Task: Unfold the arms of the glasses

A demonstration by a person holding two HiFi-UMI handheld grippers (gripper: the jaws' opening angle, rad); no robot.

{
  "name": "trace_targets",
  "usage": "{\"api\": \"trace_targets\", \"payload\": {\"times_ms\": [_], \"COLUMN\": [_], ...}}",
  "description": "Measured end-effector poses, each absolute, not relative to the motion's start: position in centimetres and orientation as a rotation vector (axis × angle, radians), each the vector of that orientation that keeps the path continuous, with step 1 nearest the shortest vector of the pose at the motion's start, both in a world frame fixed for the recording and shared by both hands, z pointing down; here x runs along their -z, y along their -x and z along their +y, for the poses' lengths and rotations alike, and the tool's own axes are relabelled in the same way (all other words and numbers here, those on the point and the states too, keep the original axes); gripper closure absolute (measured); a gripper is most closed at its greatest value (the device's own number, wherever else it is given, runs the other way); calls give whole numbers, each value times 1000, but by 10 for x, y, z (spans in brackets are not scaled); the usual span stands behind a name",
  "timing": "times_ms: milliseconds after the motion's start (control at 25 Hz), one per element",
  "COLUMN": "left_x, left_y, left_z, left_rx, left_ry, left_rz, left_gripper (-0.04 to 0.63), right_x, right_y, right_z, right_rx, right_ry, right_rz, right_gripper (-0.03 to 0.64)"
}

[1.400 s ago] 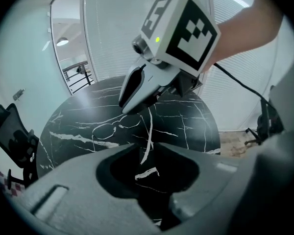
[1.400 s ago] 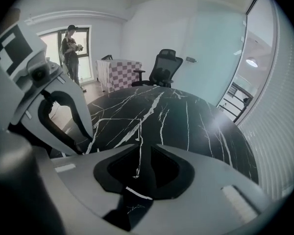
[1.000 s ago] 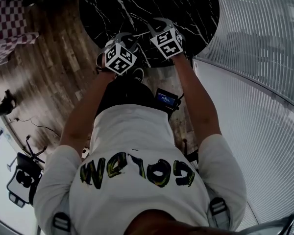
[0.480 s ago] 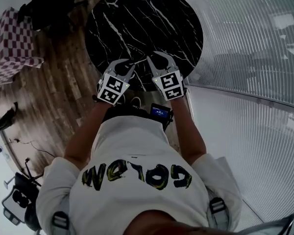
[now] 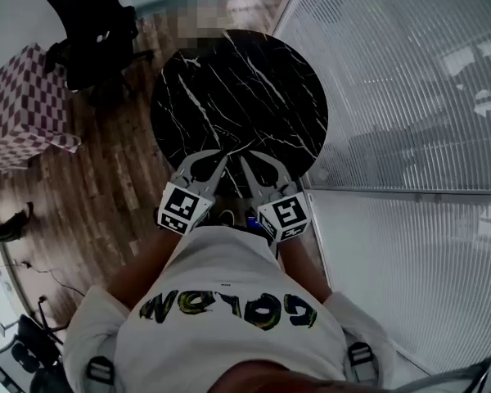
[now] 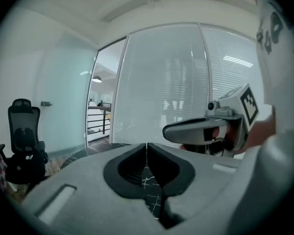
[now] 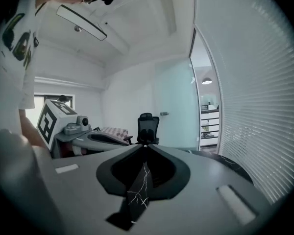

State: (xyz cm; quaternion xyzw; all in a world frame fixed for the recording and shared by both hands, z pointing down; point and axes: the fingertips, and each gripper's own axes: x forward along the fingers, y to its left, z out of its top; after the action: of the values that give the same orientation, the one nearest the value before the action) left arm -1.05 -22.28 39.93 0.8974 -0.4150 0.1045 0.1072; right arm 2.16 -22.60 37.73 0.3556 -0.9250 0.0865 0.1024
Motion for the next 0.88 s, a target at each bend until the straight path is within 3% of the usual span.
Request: {"api": "trace_targets", "payload": {"times_ms": [440,880], "left_x": [-312,-289], "left_y": [5,3], "left_z": [-188,-169], "left_rx": [-34,34], "left_ry": [-2716,-2749], "left_rz": [-1168,-1160], "left_gripper": [591,591], "right_x": [-297,-271], "right_y": [-27,-16], "right_z": [-184,-162], "right_rx": [-197,-186], "right_ry": [-1108,-1089], "right_rz": [-2829,-2892], "right_gripper": [606,615]}}
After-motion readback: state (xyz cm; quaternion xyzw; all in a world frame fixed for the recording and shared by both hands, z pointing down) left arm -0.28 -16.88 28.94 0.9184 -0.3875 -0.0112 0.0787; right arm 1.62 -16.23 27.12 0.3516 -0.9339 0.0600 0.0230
